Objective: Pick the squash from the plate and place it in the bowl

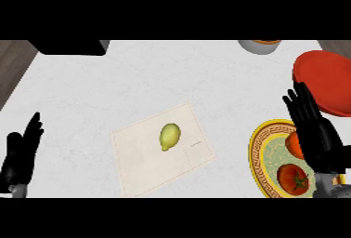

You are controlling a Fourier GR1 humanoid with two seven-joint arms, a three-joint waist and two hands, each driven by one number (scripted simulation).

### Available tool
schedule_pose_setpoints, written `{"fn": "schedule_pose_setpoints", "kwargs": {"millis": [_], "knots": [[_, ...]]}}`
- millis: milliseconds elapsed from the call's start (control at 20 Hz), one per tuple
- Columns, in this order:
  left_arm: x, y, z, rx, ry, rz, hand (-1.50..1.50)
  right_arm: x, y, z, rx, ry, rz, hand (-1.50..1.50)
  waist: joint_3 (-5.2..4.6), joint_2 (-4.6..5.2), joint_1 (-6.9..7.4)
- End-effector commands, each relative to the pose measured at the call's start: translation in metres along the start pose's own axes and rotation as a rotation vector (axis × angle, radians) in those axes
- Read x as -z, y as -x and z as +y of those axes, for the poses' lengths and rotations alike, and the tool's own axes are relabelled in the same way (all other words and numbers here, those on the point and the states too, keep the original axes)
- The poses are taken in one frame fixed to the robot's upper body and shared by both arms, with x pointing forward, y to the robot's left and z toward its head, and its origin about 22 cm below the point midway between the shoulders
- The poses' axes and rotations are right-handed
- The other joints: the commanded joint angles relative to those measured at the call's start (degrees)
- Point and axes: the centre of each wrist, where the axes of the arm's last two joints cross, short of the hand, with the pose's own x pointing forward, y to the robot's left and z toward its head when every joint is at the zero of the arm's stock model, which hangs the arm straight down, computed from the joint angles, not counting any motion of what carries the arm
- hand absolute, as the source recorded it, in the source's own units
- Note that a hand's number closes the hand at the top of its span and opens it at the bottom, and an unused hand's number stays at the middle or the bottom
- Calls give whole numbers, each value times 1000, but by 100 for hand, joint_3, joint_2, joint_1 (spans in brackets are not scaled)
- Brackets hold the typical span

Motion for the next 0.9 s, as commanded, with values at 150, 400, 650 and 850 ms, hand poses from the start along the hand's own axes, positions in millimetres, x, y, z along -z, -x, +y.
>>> {"fn": "schedule_pose_setpoints", "kwargs": {"millis": [150,400,650,850], "knots": [[8,-73,-9,-44,26,-312,0,-1,-3,-86,122,-114,-156,150,54,53,-207],[5,-100,-28,-103,82,-416,0,-29,17,-176,-99,423,-137,-150,71,116,-361],[-5,-107,-43,-100,131,-425,0,-70,30,-221,-122,77,-310,-150,49,62,-160],[0,-124,-47,-74,142,-434,0,-71,6,-263,-327,12,-253,-150,38,85,-59]]}}
